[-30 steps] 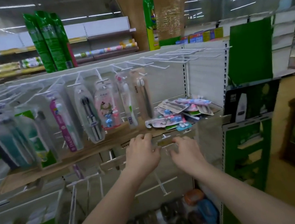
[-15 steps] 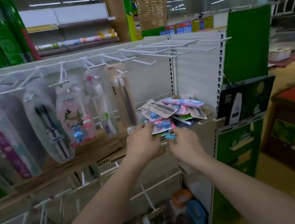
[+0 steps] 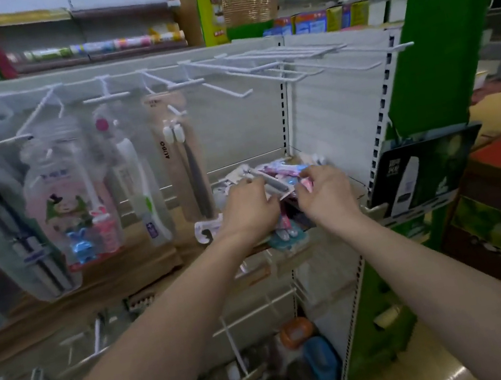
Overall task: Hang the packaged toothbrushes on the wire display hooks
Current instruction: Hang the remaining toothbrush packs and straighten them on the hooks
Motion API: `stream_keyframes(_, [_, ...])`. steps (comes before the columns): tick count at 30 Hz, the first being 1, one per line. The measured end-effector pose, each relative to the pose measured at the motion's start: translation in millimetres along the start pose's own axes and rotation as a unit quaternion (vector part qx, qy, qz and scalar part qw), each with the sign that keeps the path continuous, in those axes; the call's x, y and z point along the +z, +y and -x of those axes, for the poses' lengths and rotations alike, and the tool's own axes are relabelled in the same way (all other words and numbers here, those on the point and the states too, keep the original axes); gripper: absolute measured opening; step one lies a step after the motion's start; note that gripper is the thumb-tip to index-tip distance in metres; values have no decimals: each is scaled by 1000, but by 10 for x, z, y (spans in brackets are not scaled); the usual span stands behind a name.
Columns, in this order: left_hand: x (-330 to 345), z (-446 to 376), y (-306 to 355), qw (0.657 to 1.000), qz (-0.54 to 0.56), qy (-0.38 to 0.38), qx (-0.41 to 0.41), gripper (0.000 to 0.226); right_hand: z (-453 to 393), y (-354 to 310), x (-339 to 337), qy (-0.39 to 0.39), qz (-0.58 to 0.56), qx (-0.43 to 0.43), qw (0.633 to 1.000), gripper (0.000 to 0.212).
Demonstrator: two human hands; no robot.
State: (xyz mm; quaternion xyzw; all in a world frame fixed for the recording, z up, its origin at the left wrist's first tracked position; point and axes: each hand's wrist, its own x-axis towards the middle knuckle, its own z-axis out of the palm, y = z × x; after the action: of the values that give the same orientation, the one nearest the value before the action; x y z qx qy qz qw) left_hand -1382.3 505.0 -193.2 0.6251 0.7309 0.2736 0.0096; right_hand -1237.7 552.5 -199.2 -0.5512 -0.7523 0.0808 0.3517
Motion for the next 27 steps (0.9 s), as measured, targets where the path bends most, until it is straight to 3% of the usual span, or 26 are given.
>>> stream_keyframes(3, [142, -173, 59, 998, 37, 22, -45, 36, -281, 239, 0, -30, 45, 19, 998, 41])
stream_keyframes(8, [284, -427, 258, 987, -1, 29, -156, 56, -599, 512, 46, -82, 120, -16, 989, 49])
stream_keyframes(20, [462, -815, 382, 950, -66, -20, -305, 79, -941, 683, 155, -131, 28, -38, 990, 32])
stream_keyframes(27, [416, -901, 431, 939, -61, 2, -337, 75, -1053, 727, 168, -151, -56, -7, 987, 23])
